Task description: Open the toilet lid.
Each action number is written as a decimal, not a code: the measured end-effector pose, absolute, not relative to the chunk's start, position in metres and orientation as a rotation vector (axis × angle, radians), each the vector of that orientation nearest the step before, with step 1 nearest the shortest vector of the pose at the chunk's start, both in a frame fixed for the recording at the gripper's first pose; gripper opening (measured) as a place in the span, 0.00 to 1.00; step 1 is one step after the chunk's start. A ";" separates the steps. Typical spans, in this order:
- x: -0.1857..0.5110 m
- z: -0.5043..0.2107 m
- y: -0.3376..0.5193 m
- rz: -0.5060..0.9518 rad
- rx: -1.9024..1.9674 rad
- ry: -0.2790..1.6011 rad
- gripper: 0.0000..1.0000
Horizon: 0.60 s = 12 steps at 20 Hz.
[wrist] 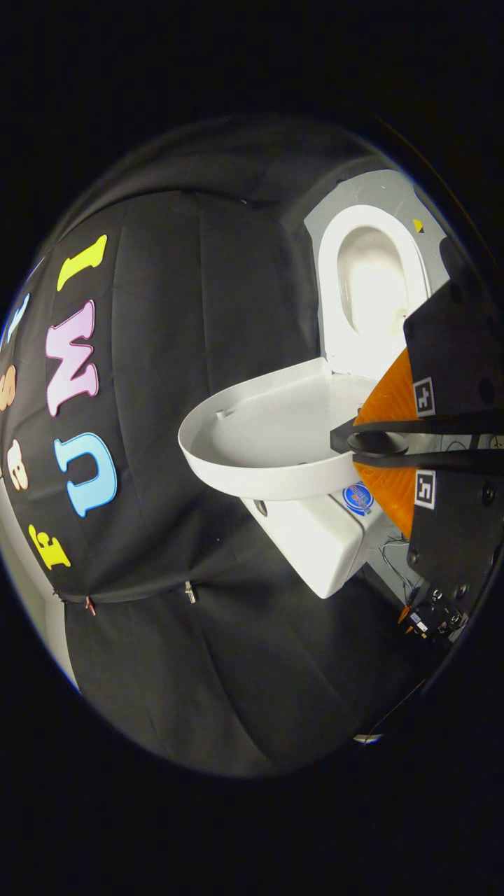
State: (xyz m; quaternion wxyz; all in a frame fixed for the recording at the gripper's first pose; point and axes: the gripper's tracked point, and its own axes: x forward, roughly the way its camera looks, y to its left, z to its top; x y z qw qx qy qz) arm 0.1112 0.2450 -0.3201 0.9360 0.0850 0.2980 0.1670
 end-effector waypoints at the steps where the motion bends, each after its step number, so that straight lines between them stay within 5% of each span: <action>1: 0.111 -0.320 0.248 0.348 0.170 0.611 0.13; 12: 0.108 -0.325 0.269 0.386 0.136 0.616 0.13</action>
